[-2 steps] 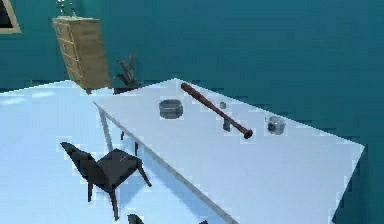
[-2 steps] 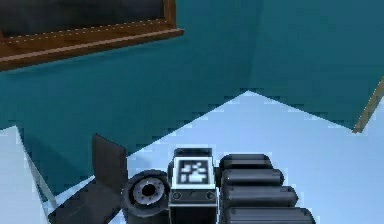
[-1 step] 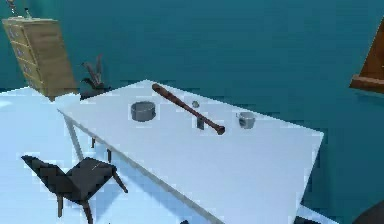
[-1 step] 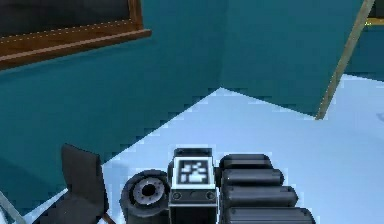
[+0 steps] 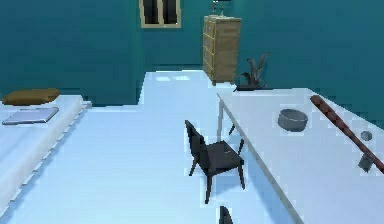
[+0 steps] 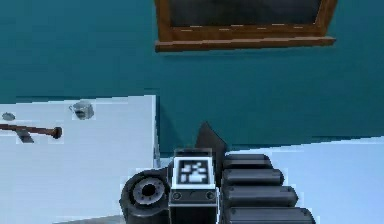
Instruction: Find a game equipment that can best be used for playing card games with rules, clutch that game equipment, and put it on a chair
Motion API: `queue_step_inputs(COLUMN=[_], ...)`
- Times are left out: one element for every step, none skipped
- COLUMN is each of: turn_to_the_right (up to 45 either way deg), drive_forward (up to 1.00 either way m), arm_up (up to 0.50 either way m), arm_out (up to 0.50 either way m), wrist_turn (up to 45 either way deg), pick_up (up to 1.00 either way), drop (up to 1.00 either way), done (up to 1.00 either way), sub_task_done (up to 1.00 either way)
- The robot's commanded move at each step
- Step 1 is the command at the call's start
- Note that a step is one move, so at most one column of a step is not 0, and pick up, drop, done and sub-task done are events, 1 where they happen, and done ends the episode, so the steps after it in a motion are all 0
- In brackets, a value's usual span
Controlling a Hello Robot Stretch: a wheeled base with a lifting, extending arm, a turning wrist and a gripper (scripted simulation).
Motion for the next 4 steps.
queue_step_inputs(turn_to_the_right=[-6.0,45.0,-45.0,0.0], drive_forward=[0.0,0.0,0.0,0.2], arm_up=[0.0,0.0,0.0,0.0], arm_out=[0.0,0.0,0.0,0.0], wrist_turn=[0.0,0.0,0.0,0.0], pick_up=[0.0,0.0,0.0,0.0], drop=[0.0,0.0,0.0,0.0], done=[0.0,0.0,0.0,0.0], sub_task_done=[0.0,0.0,0.0,0.0])
